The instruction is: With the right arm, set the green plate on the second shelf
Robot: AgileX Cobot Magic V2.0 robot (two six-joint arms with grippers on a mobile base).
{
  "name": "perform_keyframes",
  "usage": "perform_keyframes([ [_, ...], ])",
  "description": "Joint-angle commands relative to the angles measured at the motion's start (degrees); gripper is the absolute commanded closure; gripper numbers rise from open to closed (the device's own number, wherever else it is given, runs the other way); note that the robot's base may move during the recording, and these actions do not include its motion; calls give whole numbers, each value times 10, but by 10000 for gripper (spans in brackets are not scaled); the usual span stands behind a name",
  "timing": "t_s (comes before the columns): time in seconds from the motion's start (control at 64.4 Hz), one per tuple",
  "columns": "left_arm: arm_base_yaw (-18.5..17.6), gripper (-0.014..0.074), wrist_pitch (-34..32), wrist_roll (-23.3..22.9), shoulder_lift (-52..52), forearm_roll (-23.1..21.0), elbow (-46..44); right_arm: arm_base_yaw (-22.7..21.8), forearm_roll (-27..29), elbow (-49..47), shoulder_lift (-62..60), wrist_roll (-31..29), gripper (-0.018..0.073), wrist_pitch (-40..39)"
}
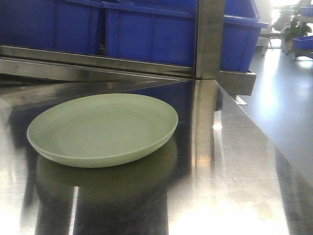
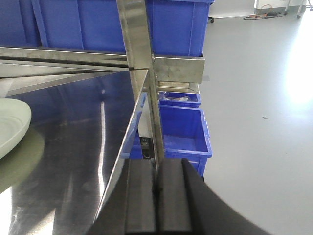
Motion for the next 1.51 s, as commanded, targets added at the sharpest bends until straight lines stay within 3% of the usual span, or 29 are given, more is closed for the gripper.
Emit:
perform_keyframes([
  [0.0, 0, 472, -36, -3, -14, 1, 24, -3, -7, -4, -11, -1, 505, -48],
  [1.164, 0, 472, -36, -3, -14, 1, 24, -3, -8, -4, -11, -1, 505, -48],
  [1.335, 0, 472, -36, -3, -14, 1, 24, -3, -56, -4, -11, -1, 505, -56],
  [1.49, 0, 472, -36, -3, -14, 1, 24, -3, -65, -4, -11, -1, 505, -94],
])
